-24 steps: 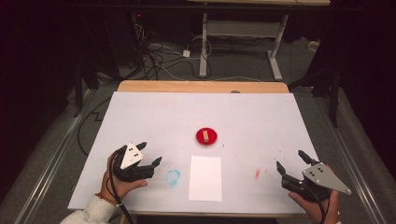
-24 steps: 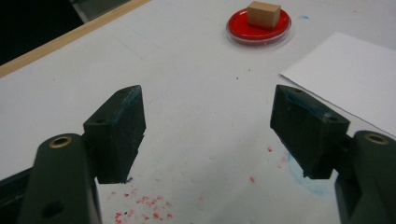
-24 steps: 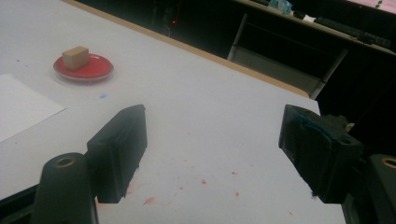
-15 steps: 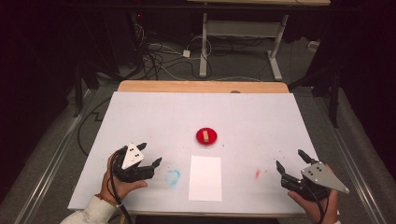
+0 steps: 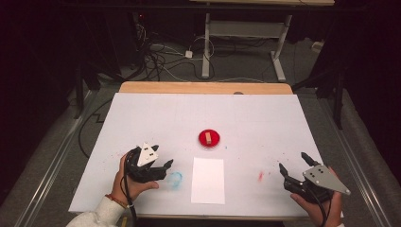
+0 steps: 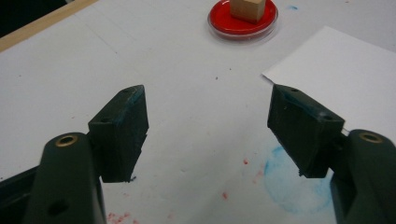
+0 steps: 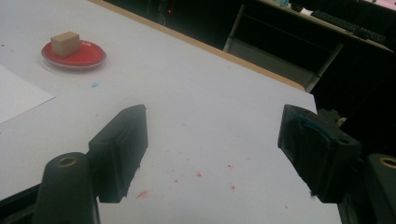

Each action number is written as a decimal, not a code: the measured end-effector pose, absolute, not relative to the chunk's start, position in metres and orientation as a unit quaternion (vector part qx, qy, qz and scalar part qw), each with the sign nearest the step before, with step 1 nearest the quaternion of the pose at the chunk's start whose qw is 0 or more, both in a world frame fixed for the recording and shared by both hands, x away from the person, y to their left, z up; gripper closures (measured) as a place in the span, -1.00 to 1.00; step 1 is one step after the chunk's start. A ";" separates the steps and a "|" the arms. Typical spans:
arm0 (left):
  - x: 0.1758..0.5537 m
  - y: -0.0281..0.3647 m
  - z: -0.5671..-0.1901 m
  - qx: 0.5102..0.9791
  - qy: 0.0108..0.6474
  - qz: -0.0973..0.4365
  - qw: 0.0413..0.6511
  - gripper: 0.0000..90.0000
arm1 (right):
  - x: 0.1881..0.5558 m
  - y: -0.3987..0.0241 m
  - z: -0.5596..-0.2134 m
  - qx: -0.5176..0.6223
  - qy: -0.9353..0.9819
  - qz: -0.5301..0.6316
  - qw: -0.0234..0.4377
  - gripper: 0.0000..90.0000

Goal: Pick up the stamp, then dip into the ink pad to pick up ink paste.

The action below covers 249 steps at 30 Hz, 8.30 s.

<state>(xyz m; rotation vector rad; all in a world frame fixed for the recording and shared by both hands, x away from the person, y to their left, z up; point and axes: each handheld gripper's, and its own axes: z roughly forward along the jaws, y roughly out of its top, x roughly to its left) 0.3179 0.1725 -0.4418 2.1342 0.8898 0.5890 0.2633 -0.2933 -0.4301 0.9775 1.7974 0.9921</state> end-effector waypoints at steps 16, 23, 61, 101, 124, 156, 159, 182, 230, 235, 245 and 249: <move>0.333 0.139 -0.430 0.839 0.352 0.207 0.361 -0.35 | 0.265 -0.293 -0.432 0.391 0.720 0.388 0.421 -0.45; 0.339 0.125 -0.427 0.844 0.346 0.210 0.351 -0.35 | 0.265 -0.294 -0.431 0.391 0.719 0.387 0.424 -0.45; 0.437 0.032 -0.424 0.881 0.381 0.103 0.262 0.02 | 0.284 -0.287 -0.442 0.398 0.745 0.353 0.403 -0.43; 0.455 0.017 -0.431 0.911 0.349 0.093 0.198 0.50 | 0.289 -0.284 -0.448 0.396 0.771 0.319 0.382 -0.37; 0.456 0.013 -0.432 0.929 0.309 0.095 0.179 0.64 | 0.289 -0.283 -0.448 0.391 0.779 0.313 0.377 -0.36; 0.451 0.037 -0.372 0.908 0.286 0.116 0.283 0.64 | 0.284 -0.285 -0.446 0.380 0.780 0.317 0.383 -0.37; 0.452 0.035 -0.377 0.908 0.286 0.106 0.285 0.64 | 0.284 -0.285 -0.446 0.381 0.779 0.317 0.383 -0.37; 0.463 0.017 -0.437 0.925 0.286 0.083 0.235 0.64 | 0.282 -0.284 -0.447 0.374 0.785 0.313 0.383 -0.37; 0.457 0.016 -0.443 0.918 0.296 0.099 0.246 0.64 | 0.280 -0.284 -0.446 0.372 0.785 0.313 0.383 -0.37; 0.457 0.017 -0.443 0.916 0.299 0.097 0.249 0.64 | 0.280 -0.284 -0.446 0.372 0.785 0.312 0.384 -0.37; 0.455 0.019 -0.415 0.914 0.288 0.116 0.262 0.64 | 0.281 -0.286 -0.446 0.376 0.784 0.313 0.382 -0.37; 0.455 0.025 -0.394 0.911 0.283 0.128 0.272 0.64 | 0.280 -0.285 -0.445 0.374 0.784 0.314 0.383 -0.37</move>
